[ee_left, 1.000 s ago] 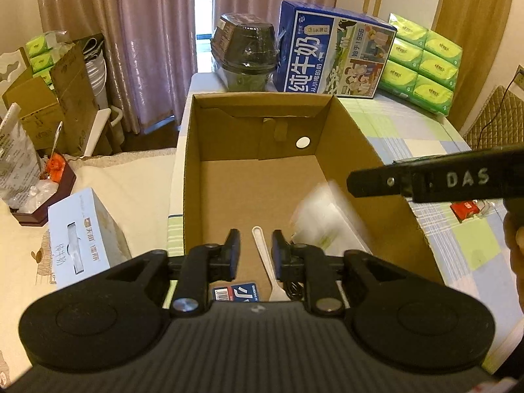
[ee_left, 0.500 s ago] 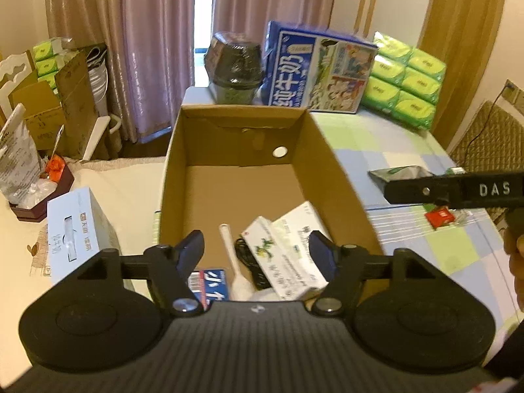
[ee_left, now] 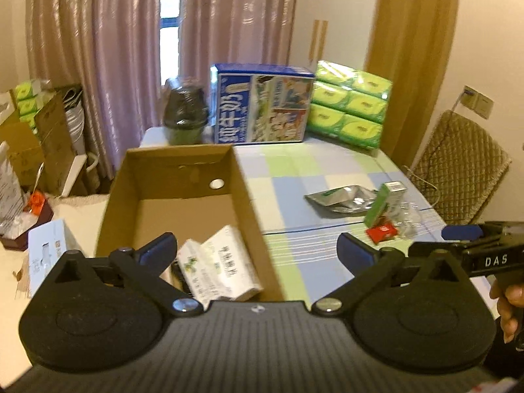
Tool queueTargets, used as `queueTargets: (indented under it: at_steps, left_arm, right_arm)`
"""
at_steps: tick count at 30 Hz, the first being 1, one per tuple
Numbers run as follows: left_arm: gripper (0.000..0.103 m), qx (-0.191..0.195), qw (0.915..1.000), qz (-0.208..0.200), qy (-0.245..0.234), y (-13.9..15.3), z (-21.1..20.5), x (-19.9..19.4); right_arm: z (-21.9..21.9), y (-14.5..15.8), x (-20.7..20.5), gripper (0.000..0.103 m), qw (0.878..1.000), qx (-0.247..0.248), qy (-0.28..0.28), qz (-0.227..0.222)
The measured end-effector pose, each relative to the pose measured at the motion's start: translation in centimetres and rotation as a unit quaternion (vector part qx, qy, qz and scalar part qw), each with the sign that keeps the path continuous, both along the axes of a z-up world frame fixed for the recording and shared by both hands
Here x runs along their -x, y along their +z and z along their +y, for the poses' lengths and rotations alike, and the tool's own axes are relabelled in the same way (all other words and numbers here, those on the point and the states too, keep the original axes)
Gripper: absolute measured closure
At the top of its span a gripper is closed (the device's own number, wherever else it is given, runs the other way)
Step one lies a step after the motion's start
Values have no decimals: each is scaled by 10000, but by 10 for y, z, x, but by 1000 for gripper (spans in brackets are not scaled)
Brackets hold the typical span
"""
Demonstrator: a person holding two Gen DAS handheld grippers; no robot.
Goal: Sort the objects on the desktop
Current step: 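Move both tools back toward the green spray box and red packet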
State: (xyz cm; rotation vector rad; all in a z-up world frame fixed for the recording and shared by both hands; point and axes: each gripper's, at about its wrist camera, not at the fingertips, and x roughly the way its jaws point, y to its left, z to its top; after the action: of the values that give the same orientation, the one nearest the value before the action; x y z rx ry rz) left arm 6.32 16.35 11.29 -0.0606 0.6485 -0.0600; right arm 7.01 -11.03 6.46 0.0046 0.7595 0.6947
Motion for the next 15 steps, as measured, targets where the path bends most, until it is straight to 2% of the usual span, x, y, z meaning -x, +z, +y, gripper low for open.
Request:
queueTargets:
  at_steps: [4, 9, 15]
  left_arm:
    - [1, 20, 9998, -101, -173, 3, -34, 6]
    - [1, 133, 9988, -54, -470, -4, -80, 11]
    - [1, 41, 9967, 10, -810, -13, -124, 14]
  right_arm:
    - [-44, 1, 9, 2, 9992, 125, -325, -215]
    - [-92, 4, 15, 2, 9968, 125, -764, -189]
    - [-129, 18, 21, 2, 9940, 52, -1054, -289]
